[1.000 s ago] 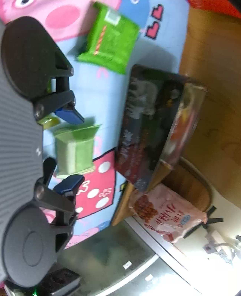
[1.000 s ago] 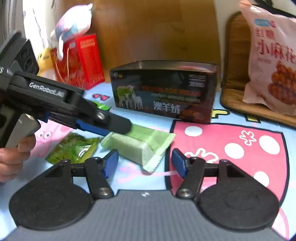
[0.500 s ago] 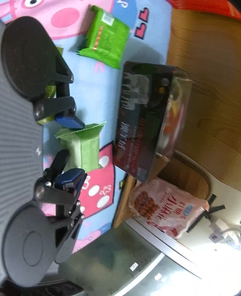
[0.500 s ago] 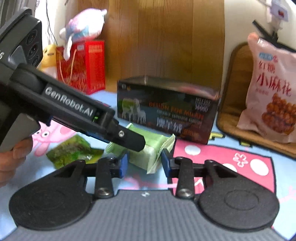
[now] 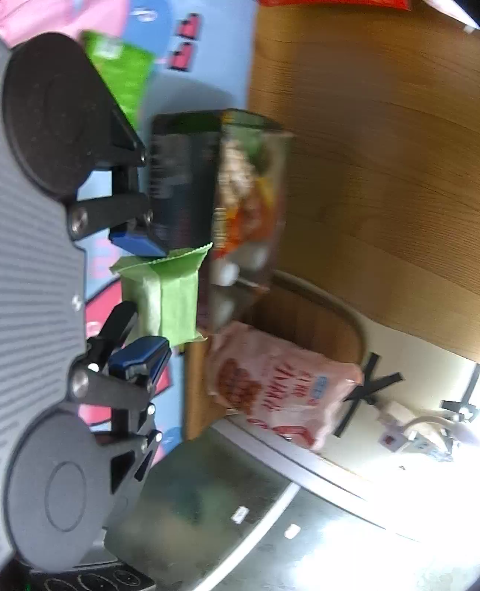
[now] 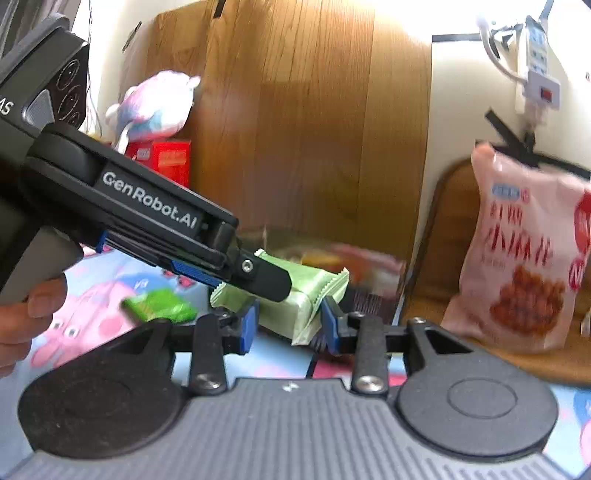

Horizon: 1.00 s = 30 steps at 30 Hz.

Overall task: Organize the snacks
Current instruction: 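Grasp the second light green pastry packet with the left gripper and lift, then lower the green pastry into the tin box and open the left gripper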

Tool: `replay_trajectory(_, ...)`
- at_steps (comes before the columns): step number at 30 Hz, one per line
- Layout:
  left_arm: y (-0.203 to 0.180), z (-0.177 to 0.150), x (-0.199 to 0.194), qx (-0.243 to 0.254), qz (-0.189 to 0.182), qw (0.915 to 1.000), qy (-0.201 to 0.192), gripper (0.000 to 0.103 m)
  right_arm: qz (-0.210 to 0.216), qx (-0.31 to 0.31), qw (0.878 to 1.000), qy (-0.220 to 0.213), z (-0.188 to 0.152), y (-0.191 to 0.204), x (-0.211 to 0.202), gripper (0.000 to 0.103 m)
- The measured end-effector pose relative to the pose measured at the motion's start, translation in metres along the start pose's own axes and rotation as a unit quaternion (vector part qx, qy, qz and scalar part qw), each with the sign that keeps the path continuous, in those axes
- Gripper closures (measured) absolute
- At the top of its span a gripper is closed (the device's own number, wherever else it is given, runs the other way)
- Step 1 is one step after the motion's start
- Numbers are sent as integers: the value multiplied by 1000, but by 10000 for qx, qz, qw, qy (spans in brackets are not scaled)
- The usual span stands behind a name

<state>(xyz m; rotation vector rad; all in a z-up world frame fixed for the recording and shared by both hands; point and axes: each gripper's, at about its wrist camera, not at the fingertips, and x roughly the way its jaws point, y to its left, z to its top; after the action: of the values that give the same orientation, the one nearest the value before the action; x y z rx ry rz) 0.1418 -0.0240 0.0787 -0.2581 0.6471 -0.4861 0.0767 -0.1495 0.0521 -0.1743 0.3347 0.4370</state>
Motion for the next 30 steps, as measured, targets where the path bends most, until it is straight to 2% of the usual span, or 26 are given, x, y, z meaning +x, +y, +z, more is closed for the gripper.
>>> replay_trajectory(5, 7, 37, 12, 10, 74, 9998, -201, 57, 4, 15, 10000, -81, 27, -20, 30, 63)
replay_trajectory(9, 14, 58, 35, 65, 205, 9995, -240, 57, -58, 21, 10000, -17, 35, -30, 54, 63)
replay_trajectory(11, 18, 63, 49, 50, 238, 9995, -198, 54, -151, -59, 9999, 54, 35, -36, 70, 61)
replay_trajectory(13, 23, 66, 68, -4, 187, 9998, -21, 54, -441, -127, 9988, 160, 28, -42, 84, 61)
replay_trajectory(16, 29, 62, 83, -106, 52, 9998, 155, 52, -528, 197, 9979, 326, 19, -55, 87, 60)
replay_trajectory(20, 35, 56, 70, -262, 1, 9997, 8, 52, -577, 493, 9970, 161, 9, -61, 62, 60)
replay_trajectory(23, 39, 46, 46, -330, -9, 9994, -114, 52, -452, 808, 9957, 43, 3, -63, 38, 60)
replay_trajectory(27, 38, 28, 11, -136, 301, 9990, -303, 52, -144, 1294, 9915, 83, -6, -59, 18, 60)
replay_trajectory(30, 47, 6, -16, -175, 588, 9970, -465, 52, 10, 1638, 9862, 227, -18, -51, 9, 60)
